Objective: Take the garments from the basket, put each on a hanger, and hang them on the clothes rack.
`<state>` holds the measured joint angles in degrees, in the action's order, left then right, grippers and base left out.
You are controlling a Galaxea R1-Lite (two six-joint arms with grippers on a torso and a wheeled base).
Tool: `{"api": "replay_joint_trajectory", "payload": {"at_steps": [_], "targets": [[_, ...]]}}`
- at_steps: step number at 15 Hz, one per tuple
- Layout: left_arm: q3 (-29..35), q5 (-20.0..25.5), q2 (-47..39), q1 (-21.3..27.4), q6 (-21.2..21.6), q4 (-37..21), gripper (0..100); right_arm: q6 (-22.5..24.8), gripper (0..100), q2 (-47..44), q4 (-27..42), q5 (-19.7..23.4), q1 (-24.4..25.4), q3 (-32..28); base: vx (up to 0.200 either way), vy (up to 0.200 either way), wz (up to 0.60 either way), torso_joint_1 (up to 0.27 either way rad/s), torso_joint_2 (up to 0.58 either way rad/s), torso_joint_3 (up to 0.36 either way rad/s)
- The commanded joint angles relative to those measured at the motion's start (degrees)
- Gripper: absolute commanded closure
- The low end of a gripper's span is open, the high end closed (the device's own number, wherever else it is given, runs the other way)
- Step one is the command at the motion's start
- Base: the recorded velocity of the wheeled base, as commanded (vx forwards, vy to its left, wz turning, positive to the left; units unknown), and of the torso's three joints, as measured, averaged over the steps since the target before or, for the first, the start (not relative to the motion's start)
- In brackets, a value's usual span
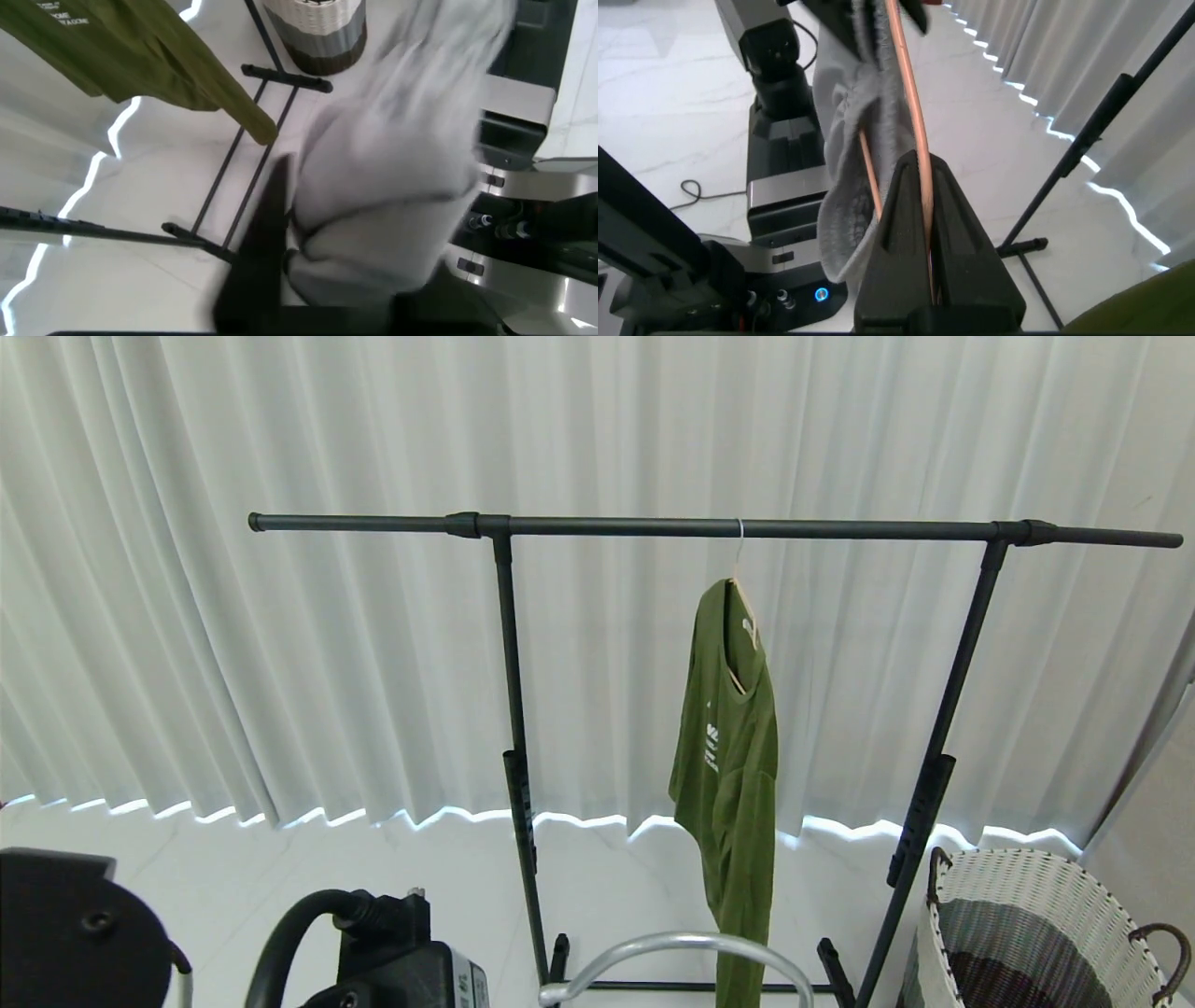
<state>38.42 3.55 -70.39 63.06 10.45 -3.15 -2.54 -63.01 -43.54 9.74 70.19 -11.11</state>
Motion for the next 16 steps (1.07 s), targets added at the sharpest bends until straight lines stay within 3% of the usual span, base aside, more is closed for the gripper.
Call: {"api": "replay_joint_trajectory", "payload": {"at_steps": [1,5,6,9,16], "targets": [[-0.3,0.0,-0.2,0.0,0.0,0.0,100,0.0,100,0.0,-0.1,0.0,-0.1,-0.1,0.0,0.0,0.0,0.0,0.0,0.0],[-0.4,-0.1,-0.2,0.0,0.0,0.0,100,0.0,100,0.0,-0.1,0.0,0.0,0.0,0.0,0.0,0.0,0.0,0.0,0.0],[-0.4,-0.1,-0.2,0.0,0.0,0.0,100,0.0,0,0.0,-0.1,0.0,-0.1,0.0,0.0,0.0,0.0,0.0,0.0,0.0],[-1.1,-1.0,0.0,-0.2,0.0,0.0,100,0.3,0,0.1,0.0,-0.5,-0.4,0.4,0.0,0.0,0.0,0.0,0.0,0.0],[-3.2,-13.1,0.2,-2.2,-0.2,0.0,100,1.5,0,-3.2,0.7,-0.8,-9.5,-1.6,0.0,0.0,0.0,0.0,0.0,0.0]]}}
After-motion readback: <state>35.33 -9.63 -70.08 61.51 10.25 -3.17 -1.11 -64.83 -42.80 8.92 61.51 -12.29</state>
